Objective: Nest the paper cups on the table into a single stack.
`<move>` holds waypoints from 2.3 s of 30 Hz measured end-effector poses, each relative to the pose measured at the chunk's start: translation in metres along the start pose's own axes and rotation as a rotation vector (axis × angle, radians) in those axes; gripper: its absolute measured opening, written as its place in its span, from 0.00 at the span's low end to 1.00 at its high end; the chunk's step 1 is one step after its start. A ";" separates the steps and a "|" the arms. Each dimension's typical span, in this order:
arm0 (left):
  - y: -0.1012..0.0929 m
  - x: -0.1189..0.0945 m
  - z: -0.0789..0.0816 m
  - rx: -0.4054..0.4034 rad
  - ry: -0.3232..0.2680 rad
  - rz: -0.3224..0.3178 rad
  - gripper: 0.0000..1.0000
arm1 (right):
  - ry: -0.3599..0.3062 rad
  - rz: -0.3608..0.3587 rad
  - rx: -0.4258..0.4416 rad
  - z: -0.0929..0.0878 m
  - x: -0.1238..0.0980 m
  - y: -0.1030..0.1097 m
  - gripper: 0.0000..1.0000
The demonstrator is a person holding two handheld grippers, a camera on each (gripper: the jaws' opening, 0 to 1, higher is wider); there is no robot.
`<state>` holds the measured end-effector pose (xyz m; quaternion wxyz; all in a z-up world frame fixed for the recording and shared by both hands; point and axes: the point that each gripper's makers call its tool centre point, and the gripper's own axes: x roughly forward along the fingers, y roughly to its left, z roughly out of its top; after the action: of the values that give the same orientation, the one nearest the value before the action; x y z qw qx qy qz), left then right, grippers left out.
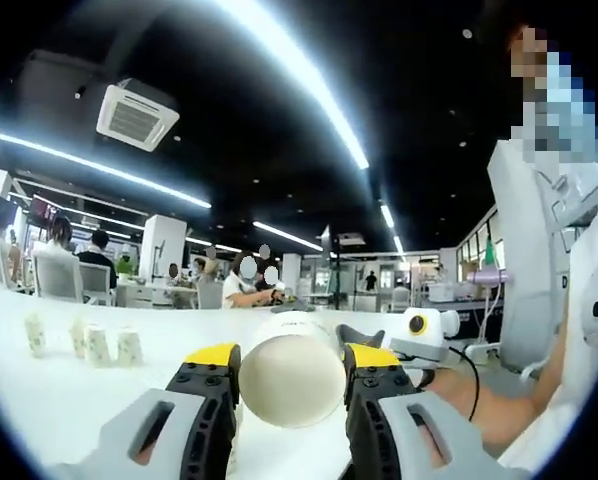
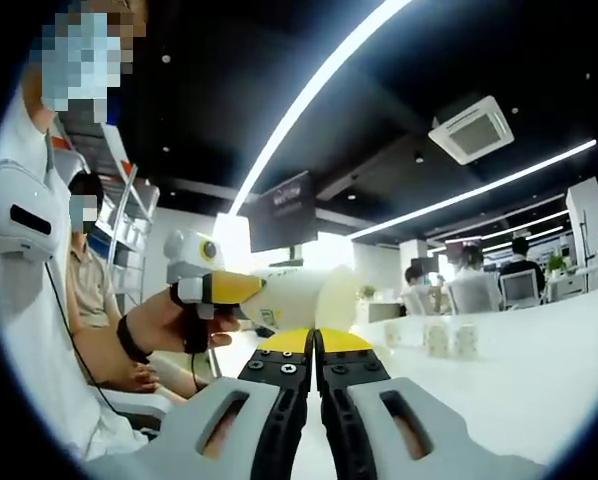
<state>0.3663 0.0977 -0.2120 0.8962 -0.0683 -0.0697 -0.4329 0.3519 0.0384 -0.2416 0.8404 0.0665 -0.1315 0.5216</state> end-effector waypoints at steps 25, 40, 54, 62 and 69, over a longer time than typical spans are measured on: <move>-0.033 -0.005 0.021 -0.219 -0.121 -0.210 0.44 | -0.066 0.232 0.163 0.015 0.000 0.042 0.35; -0.040 -0.002 -0.010 -0.058 -0.006 -0.181 0.43 | -0.104 0.205 0.204 0.032 0.001 0.036 0.43; -0.051 0.001 -0.035 0.043 0.078 -0.206 0.43 | -0.066 0.182 0.229 0.030 0.013 0.039 0.48; -0.054 0.002 -0.051 0.067 0.148 -0.213 0.43 | 0.001 0.183 0.142 0.025 0.019 0.046 0.48; -0.057 0.002 -0.060 0.083 0.180 -0.235 0.43 | 0.034 0.194 0.120 0.019 0.021 0.050 0.47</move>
<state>0.3272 0.0500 -0.2672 0.8441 0.0163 -0.0144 -0.5358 0.3133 0.0741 -0.2190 0.7827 0.0949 -0.0913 0.6083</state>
